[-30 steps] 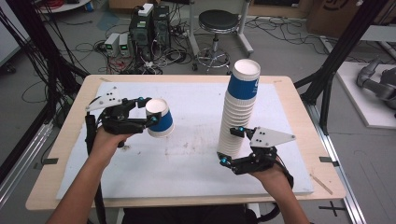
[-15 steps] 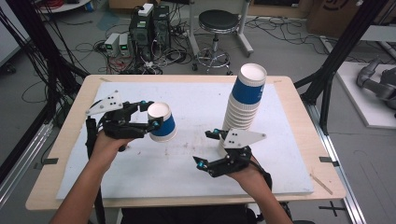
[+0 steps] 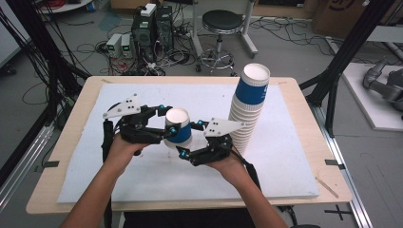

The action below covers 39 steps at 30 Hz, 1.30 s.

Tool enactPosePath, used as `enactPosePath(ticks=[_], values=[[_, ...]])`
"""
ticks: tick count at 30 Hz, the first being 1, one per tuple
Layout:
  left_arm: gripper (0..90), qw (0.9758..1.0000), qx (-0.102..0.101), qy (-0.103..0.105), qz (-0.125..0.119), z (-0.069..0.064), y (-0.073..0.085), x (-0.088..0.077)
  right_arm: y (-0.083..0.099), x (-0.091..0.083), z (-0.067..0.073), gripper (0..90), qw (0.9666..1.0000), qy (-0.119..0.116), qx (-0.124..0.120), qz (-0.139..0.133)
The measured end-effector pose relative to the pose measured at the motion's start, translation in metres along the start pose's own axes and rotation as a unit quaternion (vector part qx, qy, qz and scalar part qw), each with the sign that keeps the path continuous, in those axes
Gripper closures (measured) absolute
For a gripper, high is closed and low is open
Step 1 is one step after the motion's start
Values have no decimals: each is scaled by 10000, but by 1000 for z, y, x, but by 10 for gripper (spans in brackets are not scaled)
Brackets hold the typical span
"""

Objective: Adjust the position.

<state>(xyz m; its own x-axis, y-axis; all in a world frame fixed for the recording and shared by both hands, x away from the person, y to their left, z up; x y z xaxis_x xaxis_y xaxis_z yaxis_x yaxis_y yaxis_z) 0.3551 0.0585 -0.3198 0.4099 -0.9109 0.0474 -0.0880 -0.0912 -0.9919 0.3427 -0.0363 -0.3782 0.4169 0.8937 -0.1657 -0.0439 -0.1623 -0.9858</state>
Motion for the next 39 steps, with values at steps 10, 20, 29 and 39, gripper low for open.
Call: enactPosePath(ticks=[10, 20, 29, 39], values=[[312, 9996, -69, 164, 202, -3, 7, 5, 5, -4, -11, 255, 9991, -133, -52, 411], [282, 9923, -121, 455, 1147, -9, 28, 15, 10, -16, -11, 286, 9910, -240, -570, 1184], [299, 9941, -521, 911, 282, -14, 17, 9, 8, -15, -8, 138, 9989, -373, -82, 267], [214, 9939, -227, 680, 838, -12, 27, 12, 11, -22, -12, 235, 9937, -438, -629, 813]])
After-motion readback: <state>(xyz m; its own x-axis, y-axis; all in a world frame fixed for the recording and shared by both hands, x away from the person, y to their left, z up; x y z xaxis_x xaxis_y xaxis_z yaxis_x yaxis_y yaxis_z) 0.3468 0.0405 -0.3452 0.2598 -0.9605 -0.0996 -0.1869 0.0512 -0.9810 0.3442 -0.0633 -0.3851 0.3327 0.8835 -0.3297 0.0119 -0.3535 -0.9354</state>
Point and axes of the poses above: each handheld gripper's, and its own axes: x roughly forward along the jaws, y roughly out of its underside, z roughly to its left, the point moved 9 cm from there along x, roughly forward along the jaws, and after that the axes turned 10 degrees about -z, right-handed, at the moved point
